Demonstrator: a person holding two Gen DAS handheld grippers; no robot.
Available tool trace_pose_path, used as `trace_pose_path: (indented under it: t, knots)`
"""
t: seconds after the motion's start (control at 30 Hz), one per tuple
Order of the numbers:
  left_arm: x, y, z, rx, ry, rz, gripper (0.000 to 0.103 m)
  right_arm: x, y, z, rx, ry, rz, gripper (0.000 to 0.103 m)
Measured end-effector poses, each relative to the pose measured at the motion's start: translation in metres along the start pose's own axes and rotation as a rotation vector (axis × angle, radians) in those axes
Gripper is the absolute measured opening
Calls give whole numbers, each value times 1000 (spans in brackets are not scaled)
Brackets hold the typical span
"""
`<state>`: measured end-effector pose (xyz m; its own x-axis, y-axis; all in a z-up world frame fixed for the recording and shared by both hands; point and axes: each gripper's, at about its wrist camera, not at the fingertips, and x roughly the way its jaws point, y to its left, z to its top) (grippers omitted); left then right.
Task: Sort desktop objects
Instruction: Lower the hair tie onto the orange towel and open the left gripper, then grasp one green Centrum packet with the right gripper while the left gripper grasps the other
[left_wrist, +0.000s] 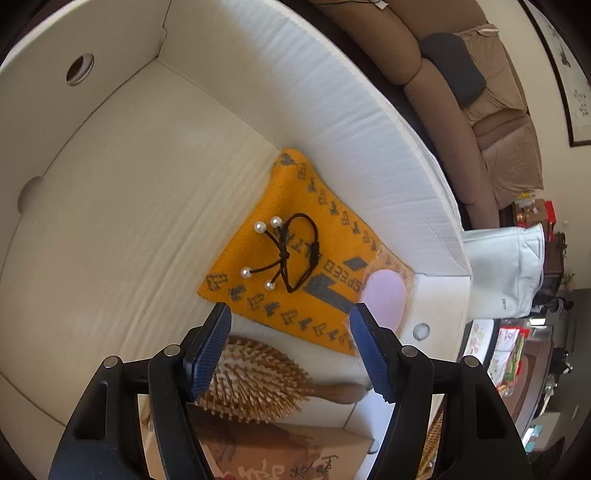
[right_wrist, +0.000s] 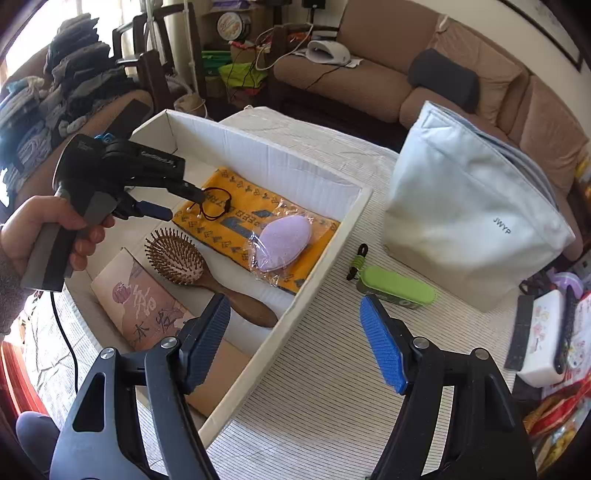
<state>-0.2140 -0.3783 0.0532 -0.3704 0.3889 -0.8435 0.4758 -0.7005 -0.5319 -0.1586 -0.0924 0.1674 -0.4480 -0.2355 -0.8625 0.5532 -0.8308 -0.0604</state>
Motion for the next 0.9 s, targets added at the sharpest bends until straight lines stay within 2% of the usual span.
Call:
trace_pose_path:
  t: [0.1,0.23,0.37,0.47,0.57,0.67,0.83,0.9]
  knots:
    - [-21,-21,-16,92,-43,14,69,-12,-21,-9,44,-17,-6,71]
    - [-50,-53,-49,301,-125,35,69,-25,-49,-29,94,-21,-8,71]
    - [-76,-83,-105,526,-213,99,69,-40,-74,-58,132,-22,-2,71]
    - [-85,-107,-155,649,-237,86,70,-53,-90,-86,151,-21,2,71]
    - [-83,-128,-206,724,-237,47,76,-64,-105,-118,177,-6,-15,71]
    - [-76,-144,-253,771,-236,22,78,-71,-120,-152,211,5,-48,71]
    - [-41,-160,-317,776,-167,-55,78,-70,-139,-207,227,12,-88,70]
    - [-19,-163,-342,783,-151,-62,78,-65,-146,-227,229,8,-93,68]
